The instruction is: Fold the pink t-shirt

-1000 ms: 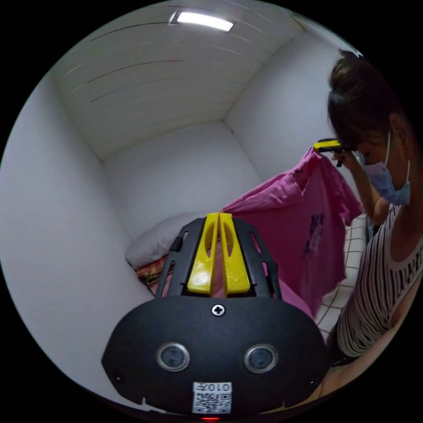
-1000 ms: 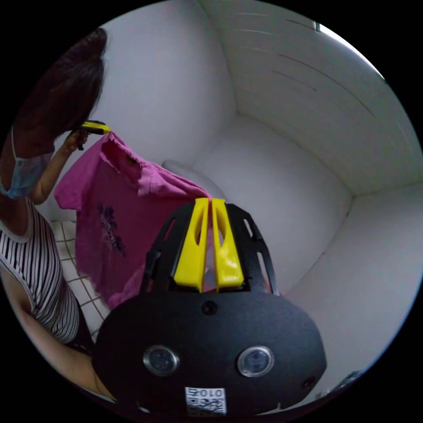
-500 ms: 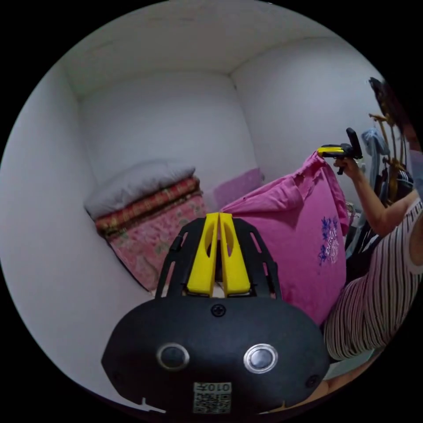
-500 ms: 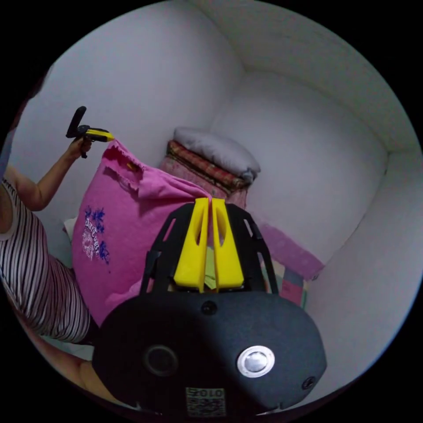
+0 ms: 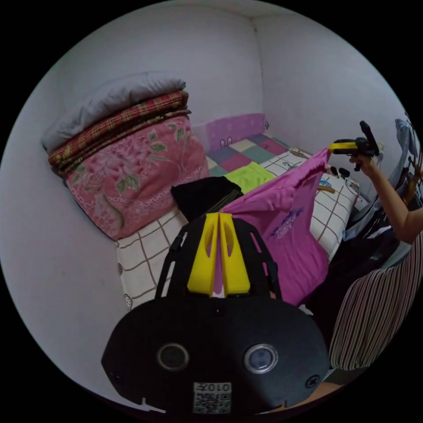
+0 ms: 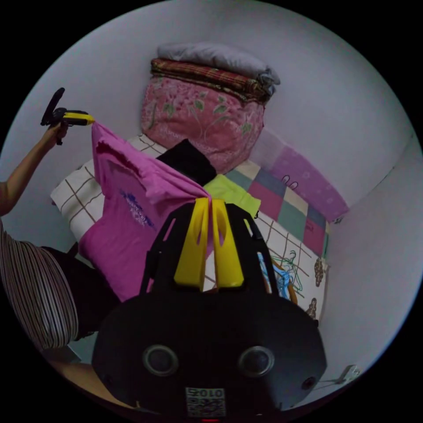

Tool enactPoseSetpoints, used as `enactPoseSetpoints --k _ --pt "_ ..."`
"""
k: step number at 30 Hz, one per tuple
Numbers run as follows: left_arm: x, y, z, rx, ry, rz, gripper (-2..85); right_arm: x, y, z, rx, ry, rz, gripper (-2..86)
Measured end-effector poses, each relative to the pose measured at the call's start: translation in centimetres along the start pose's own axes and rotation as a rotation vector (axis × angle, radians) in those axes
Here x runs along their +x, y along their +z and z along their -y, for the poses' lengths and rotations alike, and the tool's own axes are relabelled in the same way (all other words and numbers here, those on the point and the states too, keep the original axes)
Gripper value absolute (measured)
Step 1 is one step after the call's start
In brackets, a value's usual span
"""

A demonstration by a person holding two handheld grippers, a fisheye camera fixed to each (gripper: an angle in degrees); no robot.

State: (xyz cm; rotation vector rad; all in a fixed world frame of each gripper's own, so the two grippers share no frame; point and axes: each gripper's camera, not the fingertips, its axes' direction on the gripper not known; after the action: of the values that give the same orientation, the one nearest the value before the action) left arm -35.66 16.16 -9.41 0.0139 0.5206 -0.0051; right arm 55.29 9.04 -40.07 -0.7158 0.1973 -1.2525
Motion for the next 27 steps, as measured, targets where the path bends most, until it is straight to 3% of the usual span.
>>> enactPoseSetpoints --k 5,9,18,23,27 --pt "-1.8 -0.1 1.0 0.033 -0.004 -0.022 -0.4 1.6 -0.5 4.2 0.051 0.043 0.043 3.5" --pt "-1.3 -3.2 3.5 0.116 0.058 -0.111 -0.4 3.8 -3.3 9.2 0.038 0.104 -0.047 3.5" --pt "5.8 -13.7 10.2 0.506 0.420 -0.577 -0.4 9.6 -18.3 19.9 0.156 0.255 -0.410 3.4" --pt "9.3 -11.9 11.5 0.633 0.514 -0.952 -0.4 11.0 -25.0 30.0 0.163 0.207 -0.657 3.4" --pt "10.4 -8.4 10.7 0.619 0.499 -1.054 -0.4 9.7 -25.5 41.8 0.177 0.073 -0.700 3.3"
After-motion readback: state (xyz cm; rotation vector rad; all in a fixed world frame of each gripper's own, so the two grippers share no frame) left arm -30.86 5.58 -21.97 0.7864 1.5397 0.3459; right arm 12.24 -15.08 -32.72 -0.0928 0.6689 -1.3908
